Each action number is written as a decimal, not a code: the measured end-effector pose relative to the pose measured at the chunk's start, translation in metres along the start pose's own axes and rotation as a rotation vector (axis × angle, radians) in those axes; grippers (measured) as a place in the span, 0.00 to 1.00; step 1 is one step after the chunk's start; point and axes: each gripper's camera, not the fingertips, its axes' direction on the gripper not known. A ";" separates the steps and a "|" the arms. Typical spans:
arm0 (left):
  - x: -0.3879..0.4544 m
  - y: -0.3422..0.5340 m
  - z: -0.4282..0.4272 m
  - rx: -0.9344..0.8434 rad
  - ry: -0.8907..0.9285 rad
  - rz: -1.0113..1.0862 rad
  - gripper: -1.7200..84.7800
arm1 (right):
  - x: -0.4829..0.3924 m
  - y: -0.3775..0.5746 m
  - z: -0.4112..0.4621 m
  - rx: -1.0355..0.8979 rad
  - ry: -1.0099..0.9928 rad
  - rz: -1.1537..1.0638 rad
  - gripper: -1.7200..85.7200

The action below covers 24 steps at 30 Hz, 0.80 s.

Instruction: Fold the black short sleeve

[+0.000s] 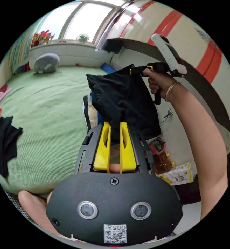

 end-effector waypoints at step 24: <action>-0.056 0.025 0.015 -0.031 0.064 0.218 0.13 | 0.030 0.173 0.084 -0.279 -0.216 0.046 0.01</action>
